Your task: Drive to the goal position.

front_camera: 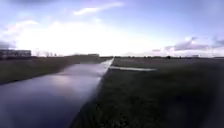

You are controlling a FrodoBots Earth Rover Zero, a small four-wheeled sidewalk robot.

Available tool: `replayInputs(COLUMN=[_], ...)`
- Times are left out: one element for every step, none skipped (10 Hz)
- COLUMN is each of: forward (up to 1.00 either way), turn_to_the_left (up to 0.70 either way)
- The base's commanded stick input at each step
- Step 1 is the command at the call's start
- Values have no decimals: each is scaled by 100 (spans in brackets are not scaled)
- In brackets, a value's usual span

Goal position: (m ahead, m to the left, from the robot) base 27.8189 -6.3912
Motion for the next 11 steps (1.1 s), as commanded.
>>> replayInputs(forward=[45,45,45,45,45,45,45,45,45,45,45], turn_to_the_left=[27,27,27,27,27,27,27,27,27,27,27])
